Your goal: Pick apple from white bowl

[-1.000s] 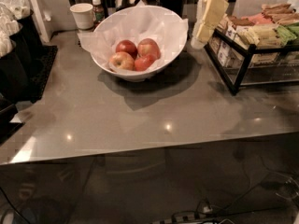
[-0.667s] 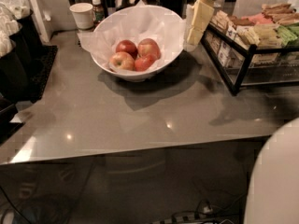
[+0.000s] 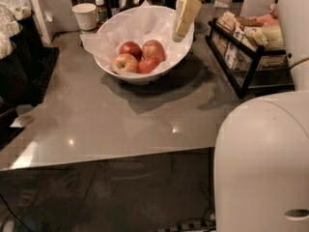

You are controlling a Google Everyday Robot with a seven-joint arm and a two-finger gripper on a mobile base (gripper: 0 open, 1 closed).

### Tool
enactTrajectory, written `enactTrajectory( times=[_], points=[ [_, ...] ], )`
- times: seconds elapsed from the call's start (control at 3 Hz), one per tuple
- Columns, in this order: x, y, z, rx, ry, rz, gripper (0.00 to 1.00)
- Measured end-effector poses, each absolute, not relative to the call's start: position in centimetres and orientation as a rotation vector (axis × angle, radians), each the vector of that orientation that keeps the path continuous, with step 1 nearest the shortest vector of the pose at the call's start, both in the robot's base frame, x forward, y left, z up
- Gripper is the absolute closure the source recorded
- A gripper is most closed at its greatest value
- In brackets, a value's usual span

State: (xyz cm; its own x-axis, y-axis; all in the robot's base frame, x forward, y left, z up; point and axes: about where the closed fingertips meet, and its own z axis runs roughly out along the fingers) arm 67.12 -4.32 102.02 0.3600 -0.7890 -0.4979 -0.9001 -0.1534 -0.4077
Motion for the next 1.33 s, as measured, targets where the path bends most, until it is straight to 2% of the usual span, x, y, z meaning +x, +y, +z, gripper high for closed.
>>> enactTrajectory(
  times=[0.67, 1.33],
  points=[
    [70.2, -4.2, 96.6, -1.997, 1.458, 0.313, 0.0],
    [72.9, -4.3, 94.4, -1.952, 1.507, 0.291, 0.0]
  ],
)
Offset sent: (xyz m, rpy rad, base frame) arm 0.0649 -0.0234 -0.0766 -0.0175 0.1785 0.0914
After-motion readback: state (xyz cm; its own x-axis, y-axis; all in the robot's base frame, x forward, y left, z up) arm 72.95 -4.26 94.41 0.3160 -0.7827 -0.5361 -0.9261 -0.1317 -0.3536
